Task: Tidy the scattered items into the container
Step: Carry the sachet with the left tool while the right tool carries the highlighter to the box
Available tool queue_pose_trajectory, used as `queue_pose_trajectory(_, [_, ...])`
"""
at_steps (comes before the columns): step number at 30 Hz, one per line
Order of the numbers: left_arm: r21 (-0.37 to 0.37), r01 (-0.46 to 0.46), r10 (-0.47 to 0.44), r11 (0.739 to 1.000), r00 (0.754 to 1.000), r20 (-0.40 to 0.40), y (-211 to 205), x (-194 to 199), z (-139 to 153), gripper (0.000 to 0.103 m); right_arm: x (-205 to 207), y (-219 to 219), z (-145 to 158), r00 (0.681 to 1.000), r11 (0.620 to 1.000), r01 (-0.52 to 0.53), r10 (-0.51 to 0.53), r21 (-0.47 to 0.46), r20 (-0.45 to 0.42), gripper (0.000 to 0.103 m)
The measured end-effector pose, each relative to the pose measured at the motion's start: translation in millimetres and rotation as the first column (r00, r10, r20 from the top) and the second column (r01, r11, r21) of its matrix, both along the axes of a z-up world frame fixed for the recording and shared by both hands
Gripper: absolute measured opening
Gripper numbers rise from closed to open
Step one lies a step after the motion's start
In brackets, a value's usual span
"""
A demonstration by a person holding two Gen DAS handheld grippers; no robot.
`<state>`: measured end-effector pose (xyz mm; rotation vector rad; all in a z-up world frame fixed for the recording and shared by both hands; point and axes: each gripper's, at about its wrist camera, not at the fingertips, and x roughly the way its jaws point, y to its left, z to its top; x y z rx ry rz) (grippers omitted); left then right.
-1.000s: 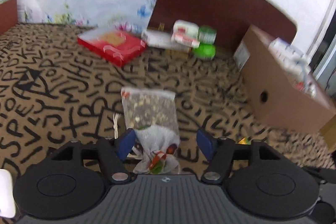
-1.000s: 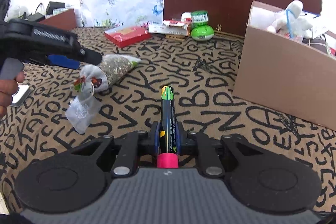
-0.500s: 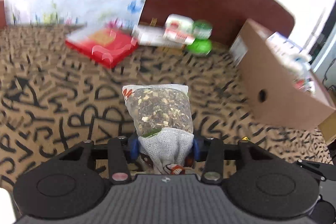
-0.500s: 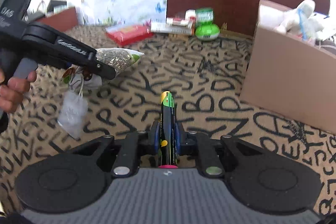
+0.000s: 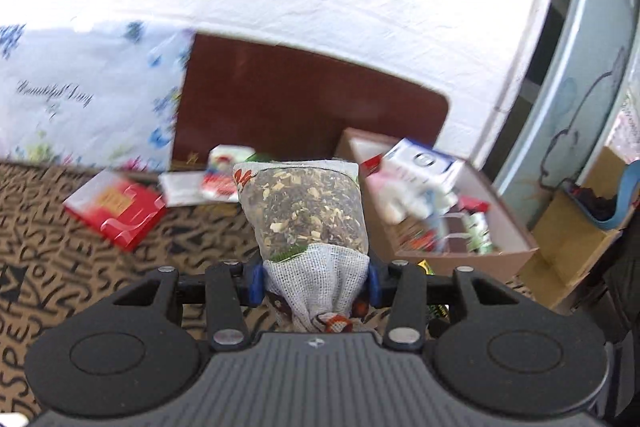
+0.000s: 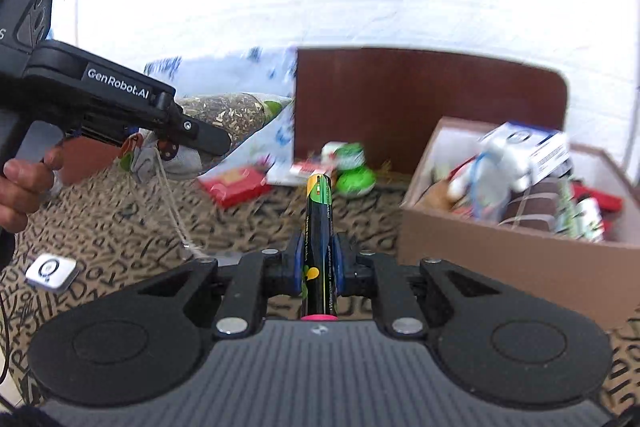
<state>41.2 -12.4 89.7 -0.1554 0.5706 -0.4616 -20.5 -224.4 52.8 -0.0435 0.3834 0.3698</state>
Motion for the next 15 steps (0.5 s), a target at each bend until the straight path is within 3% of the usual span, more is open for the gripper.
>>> queue_pose_trajectory(15, [-0.064, 0.197, -0.194, 0.978, 0.979, 0.056, -132.2, 30.7, 66.8, 0.047, 2.0, -103.1, 37.5, 0.969, 0.974, 0.223, -0.225, 0.034, 0.105, 0.013])
